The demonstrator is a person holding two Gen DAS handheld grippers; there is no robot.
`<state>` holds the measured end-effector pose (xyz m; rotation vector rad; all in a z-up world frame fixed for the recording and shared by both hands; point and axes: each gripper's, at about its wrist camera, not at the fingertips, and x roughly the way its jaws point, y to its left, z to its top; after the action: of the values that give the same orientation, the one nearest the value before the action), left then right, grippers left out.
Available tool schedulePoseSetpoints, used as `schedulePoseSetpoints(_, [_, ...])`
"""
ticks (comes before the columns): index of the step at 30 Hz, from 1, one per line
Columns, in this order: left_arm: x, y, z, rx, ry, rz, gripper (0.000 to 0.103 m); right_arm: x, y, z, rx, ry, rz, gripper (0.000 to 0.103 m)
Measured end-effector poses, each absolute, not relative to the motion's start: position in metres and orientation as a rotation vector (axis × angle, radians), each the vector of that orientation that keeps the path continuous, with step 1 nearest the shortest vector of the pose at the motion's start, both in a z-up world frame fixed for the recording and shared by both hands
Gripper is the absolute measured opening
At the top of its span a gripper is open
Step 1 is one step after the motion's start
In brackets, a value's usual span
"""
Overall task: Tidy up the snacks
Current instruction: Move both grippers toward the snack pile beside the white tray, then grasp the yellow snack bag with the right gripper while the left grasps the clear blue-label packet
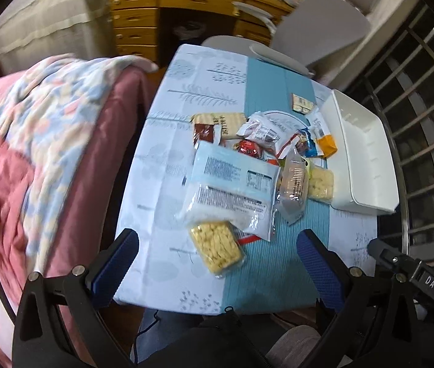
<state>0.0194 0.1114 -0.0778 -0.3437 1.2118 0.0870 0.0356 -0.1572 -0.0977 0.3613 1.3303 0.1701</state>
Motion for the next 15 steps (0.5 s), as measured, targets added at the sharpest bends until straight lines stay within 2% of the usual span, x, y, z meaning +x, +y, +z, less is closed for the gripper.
schedulePoseSetpoints(15, [0.083, 0.164, -0.122, -0.242, 1.368, -0.287, 0.102, 0.003, -0.058, -0.119, 0.228, 1.204, 0.093, 0.103])
